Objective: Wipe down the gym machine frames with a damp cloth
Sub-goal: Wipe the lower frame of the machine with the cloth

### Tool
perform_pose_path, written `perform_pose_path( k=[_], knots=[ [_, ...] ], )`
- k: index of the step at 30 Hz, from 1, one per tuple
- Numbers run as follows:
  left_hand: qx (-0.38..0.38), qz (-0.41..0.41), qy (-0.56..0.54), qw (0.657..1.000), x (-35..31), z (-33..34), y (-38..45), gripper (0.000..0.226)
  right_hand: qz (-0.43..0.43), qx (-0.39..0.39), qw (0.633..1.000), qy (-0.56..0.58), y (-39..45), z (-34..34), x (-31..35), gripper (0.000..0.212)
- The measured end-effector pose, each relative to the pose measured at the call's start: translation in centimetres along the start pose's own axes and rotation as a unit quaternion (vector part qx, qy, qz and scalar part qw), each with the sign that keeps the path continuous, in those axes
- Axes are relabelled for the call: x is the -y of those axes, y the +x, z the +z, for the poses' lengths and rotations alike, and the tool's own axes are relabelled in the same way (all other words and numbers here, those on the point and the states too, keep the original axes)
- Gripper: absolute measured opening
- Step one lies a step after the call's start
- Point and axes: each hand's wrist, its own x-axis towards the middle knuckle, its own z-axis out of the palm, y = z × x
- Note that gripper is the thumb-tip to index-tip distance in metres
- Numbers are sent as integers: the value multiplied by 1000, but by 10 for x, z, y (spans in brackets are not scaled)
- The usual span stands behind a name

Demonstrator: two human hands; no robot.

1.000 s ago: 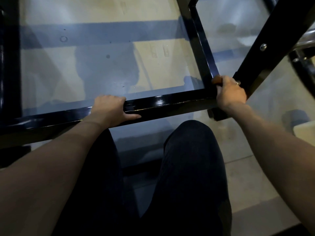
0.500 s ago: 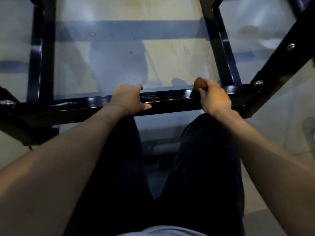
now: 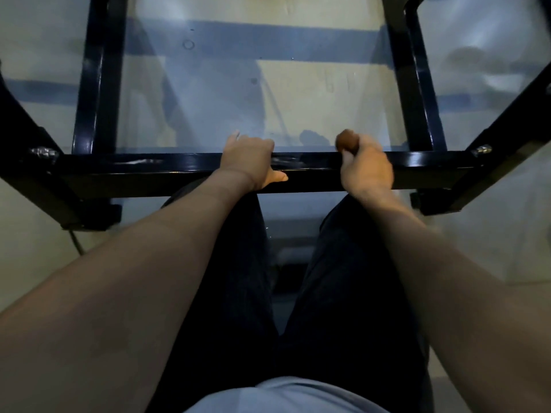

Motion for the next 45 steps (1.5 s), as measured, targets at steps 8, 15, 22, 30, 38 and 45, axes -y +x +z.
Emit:
perform_pose_path(
  k=[8, 15, 22, 30, 38, 45],
  knots=[
    [-20, 12, 24, 999, -1, -3, -5, 59, -63, 12, 997, -33, -21, -6, 3, 37],
    [-25, 28, 43, 998, -2, -1, -4, 56, -190, 86, 978, -17, -47, 19, 35, 40],
    [-48, 18, -56, 997, -7, -8, -12, 58, 42, 94, 968, 227, -1, -30, 2, 30],
    [50, -121, -623, 771, -59, -41, -45, 54, 130, 259, 711, 641, -29, -46, 15, 47],
    [94, -201, -791, 570, -68, -47, -48, 34, 54, 190, 778, 596, -46, -58, 17, 33],
    [101, -154, -788, 587, -71, -64, -51, 28, 12, 54, 879, 474, -50, -67, 11, 42]
  ],
)
